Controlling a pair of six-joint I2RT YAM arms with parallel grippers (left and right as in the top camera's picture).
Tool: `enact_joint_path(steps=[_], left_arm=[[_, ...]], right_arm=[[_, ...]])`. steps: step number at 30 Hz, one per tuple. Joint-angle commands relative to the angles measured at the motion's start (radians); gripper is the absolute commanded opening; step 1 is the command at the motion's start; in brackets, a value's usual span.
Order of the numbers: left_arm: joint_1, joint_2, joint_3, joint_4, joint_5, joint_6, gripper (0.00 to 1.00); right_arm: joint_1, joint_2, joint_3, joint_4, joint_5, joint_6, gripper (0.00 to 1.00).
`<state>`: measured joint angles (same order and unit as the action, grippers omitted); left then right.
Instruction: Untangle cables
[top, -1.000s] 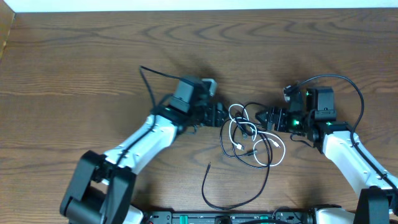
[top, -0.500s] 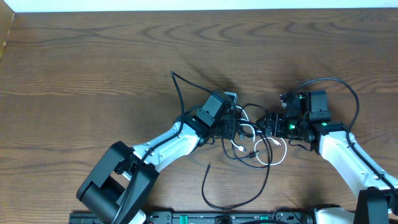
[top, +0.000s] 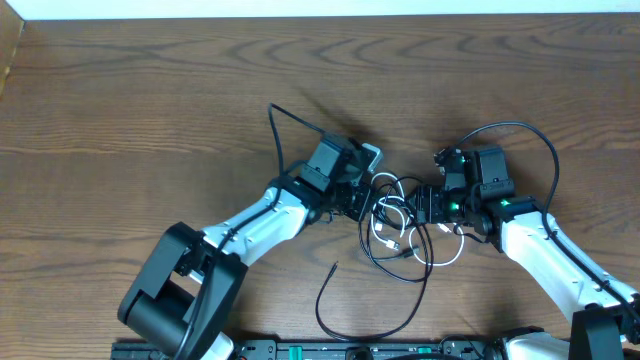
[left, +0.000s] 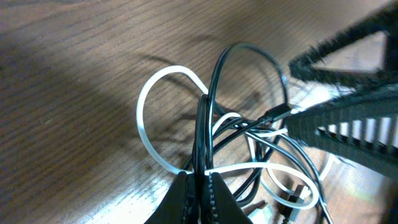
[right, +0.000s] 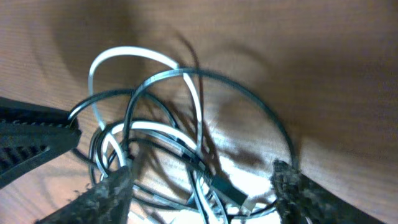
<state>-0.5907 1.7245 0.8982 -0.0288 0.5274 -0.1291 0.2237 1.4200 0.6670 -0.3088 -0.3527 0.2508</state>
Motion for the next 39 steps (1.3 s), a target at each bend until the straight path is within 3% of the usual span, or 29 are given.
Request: enact_joint_path(steps=[1,4,8,11,19,23,26,31,33,34,37,39], left_arm=[[0.045,0.006,0.023,-0.003,0.121,0.069,0.08],[0.066,0.006,0.023,-0.007,0.168,0.070,0.08],[0.075,0.006,0.023,-0.009,0.294,0.096,0.08],[0.074,0.006,0.023,-0.014,0.301,0.095,0.08],[0.074,0.006,0.023,-0.014,0.378,0.096,0.08],[0.074,0.006,0.023,-0.014,0.378,0.096,0.08],[0.074,0.006,0.023,-0.015,0.378,0.095,0.08],[0.074,0.006,0.023,-0.015,0.378,0.095,0.07],[0.074,0.006,0.023,-0.014,0.378,0.095,0.08],[0.074,0.006,0.023,-0.014,0.378,0.095,0.08],[0.074,0.006,0.023,-0.014,0.378,0.095,0.08],[0.074,0.006,0.023,-0.014,0.376,0.095,0.08]], right_arm=[[0.004,-0.010,0.003,0.027,0.059,-0.085,0.73],[0.005,-0.010,0.003,0.037,0.154,-0.092,0.87],[0.005,-0.008,0.003,0.036,0.188,-0.092,0.89],[0.005,-0.004,0.001,0.036,0.188,-0.092,0.89],[0.007,0.051,-0.008,0.041,0.189,-0.091,0.76],[0.007,0.085,-0.008,0.063,0.189,-0.091,0.65],[0.007,0.117,-0.008,0.082,0.189,-0.091,0.64],[0.007,0.156,-0.008,0.101,0.188,-0.091,0.53],[0.007,0.165,-0.008,0.110,0.188,-0.091,0.44],[0.007,0.167,-0.008,0.112,0.189,-0.091,0.36],[0.007,0.168,-0.008,0.114,0.189,-0.091,0.02],[0.007,0.168,-0.008,0.115,0.189,-0.091,0.01]])
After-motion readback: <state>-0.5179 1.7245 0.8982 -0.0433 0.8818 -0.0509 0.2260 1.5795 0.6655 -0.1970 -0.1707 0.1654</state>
